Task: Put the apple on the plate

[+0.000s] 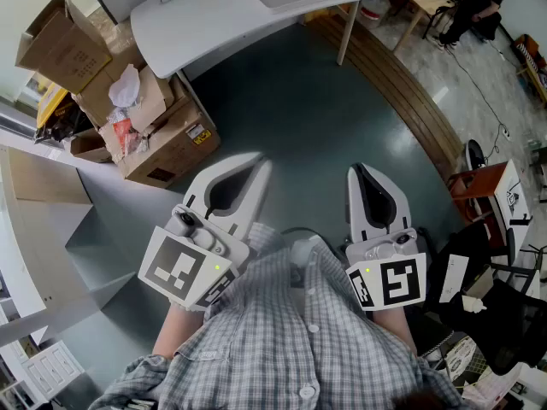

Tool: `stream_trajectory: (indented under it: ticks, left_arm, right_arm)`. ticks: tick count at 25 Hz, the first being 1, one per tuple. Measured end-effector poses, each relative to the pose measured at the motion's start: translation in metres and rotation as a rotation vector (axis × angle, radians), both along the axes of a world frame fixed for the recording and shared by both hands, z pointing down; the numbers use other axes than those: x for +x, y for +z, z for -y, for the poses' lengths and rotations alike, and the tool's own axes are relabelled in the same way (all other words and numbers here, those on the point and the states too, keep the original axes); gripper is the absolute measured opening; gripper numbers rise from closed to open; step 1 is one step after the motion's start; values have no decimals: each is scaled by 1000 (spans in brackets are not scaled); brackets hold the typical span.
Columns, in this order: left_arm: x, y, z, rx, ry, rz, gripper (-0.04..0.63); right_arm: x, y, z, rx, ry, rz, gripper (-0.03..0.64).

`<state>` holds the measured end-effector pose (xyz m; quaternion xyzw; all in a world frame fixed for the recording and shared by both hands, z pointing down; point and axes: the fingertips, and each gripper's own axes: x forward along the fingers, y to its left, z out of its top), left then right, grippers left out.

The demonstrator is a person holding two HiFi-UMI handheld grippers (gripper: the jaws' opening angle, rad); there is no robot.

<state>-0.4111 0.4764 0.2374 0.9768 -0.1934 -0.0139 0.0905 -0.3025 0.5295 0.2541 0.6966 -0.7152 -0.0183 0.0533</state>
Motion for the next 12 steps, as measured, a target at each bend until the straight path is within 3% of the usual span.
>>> stream_trajectory:
  ticks: [12]
  left_arm:
    - [-14,2,-1,-4,19,-9,10]
  right_arm:
    - [-19,0,0,-1,2,-7,26]
